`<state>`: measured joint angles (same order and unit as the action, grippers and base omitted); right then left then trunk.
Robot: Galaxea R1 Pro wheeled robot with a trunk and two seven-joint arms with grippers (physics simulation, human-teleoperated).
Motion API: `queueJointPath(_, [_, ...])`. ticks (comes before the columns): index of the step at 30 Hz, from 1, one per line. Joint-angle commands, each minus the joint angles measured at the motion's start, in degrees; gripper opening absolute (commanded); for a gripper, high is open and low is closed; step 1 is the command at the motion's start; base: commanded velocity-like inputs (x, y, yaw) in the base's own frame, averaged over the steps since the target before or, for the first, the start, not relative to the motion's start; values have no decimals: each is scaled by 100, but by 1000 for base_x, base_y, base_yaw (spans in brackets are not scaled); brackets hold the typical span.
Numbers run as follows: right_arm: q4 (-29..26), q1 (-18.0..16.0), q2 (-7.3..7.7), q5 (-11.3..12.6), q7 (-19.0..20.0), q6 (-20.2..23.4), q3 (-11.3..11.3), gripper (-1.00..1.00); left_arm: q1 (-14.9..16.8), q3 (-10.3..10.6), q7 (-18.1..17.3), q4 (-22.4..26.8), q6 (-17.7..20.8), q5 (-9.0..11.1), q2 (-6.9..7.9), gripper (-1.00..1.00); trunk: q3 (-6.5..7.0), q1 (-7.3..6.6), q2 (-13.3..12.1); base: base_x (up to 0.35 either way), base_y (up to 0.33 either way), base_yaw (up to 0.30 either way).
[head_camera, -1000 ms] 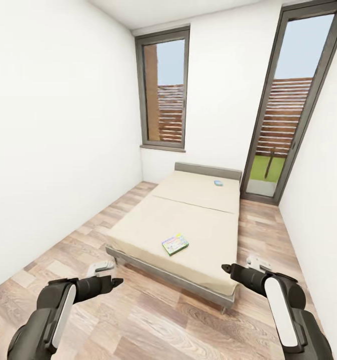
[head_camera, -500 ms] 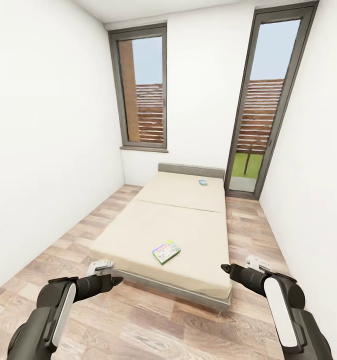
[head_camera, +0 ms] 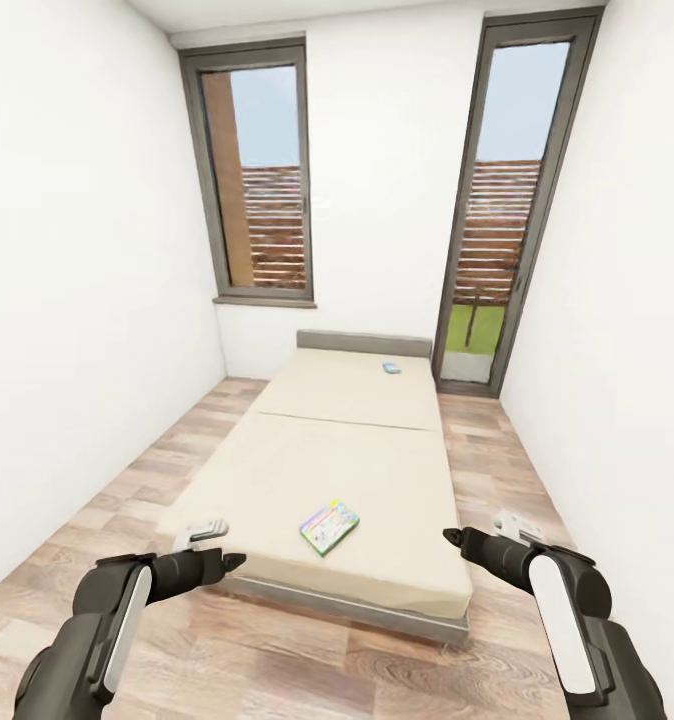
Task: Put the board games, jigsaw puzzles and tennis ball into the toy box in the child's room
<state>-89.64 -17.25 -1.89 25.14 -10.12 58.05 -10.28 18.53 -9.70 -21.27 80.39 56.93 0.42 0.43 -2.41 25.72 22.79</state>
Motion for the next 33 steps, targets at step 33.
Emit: queueJointPath(33, [16,-4,-33,61,-60,13,34,100,10,-5,-17,3,20,2,1,100,187,7,13,248,163,-158])
